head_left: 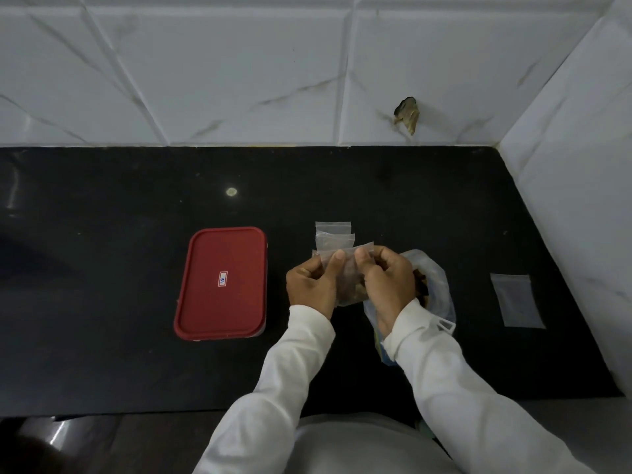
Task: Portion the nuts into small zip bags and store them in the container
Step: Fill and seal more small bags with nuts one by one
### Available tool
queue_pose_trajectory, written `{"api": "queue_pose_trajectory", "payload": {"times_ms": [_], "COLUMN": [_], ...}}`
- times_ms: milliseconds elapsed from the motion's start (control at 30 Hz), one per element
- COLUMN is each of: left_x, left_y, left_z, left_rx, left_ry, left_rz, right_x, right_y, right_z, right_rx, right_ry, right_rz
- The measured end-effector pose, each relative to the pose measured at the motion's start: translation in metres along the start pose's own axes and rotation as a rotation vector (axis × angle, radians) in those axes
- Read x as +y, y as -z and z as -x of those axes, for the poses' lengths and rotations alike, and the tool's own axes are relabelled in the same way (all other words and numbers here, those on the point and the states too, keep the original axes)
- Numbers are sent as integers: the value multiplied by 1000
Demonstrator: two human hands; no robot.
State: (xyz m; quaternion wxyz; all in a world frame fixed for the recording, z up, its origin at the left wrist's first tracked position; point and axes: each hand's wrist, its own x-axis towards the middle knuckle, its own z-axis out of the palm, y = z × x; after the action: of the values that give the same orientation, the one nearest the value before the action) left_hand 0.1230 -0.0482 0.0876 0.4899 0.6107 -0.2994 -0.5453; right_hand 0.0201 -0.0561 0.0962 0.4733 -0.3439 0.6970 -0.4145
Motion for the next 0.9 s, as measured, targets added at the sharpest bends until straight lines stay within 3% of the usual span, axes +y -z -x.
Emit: {"api": "queue_pose_trajectory", "payload": {"times_ms": [167,333,467,600,767,900], "left_x": [-2,-4,-10,-22,-50,-63], "left_y": [3,2,0,17,36,39], "left_z": [-2,-10,-9,-6,-13,-18], "left_rx": [-66,11,-15,-142,-2,-8], "left_ry": [54,117,67,-113,-83,-29], "left_rz": [124,202,118,-65,-80,-122], "right_x": [0,6,12,22,55,73], "right_y": [5,7,5,7,13,11], "right_z": [0,1,-5,-8,-4,-9], "right_rx": [16,30,85,46,-105,-137], "right_ry": [-15,-28,-35,-95,-39,73], "right_rz": [-132,-194,-155,-236,-56,122]}}
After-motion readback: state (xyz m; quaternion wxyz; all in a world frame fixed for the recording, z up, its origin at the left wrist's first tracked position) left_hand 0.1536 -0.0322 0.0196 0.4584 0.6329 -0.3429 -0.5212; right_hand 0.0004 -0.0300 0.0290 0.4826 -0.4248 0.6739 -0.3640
